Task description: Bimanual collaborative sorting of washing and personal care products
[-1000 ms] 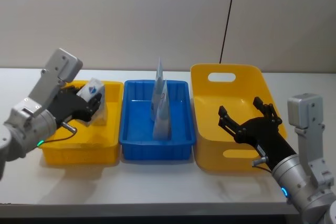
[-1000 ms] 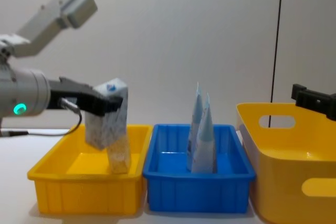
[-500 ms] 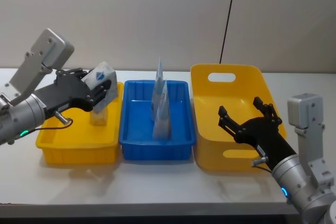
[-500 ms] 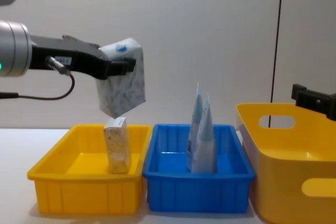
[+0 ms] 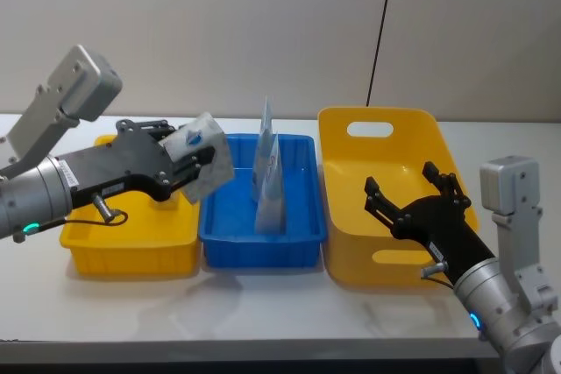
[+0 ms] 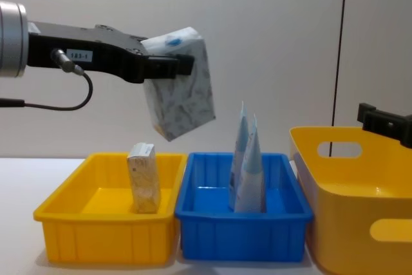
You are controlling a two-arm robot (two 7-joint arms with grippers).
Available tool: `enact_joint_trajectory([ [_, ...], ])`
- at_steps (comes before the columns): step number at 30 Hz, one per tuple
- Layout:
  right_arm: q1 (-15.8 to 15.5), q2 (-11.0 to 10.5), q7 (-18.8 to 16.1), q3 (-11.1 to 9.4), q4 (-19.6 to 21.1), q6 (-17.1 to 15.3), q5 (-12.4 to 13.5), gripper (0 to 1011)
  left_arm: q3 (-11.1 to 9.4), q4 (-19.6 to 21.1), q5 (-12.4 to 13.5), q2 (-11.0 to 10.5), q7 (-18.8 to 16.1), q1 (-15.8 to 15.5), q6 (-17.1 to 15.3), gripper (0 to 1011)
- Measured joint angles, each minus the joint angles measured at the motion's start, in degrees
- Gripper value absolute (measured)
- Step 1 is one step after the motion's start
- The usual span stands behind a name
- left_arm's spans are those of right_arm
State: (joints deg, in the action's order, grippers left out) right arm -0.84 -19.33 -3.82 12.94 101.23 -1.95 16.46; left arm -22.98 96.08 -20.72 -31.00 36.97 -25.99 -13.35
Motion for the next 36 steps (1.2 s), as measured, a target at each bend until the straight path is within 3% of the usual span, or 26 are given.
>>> enact_joint_trajectory([
  [14, 0.0, 0.0, 0.0, 0.0, 0.0, 0.0, 0.0, 1002, -2.8, -0.2, -4.0, -2.1, 10.3, -1.9, 1.8, 367],
  [23, 0.0, 0.0, 0.0, 0.0, 0.0, 0.0, 0.0, 1002, -6.3, -1.7, -5.0, -3.0, 17.8, -4.1, 3.0, 367],
  [36, 0.0, 0.0, 0.0, 0.0, 0.0, 0.0, 0.0, 1002, -9.6, -4.0, -4.7, -2.9, 22.0, -6.0, 4.3, 367],
])
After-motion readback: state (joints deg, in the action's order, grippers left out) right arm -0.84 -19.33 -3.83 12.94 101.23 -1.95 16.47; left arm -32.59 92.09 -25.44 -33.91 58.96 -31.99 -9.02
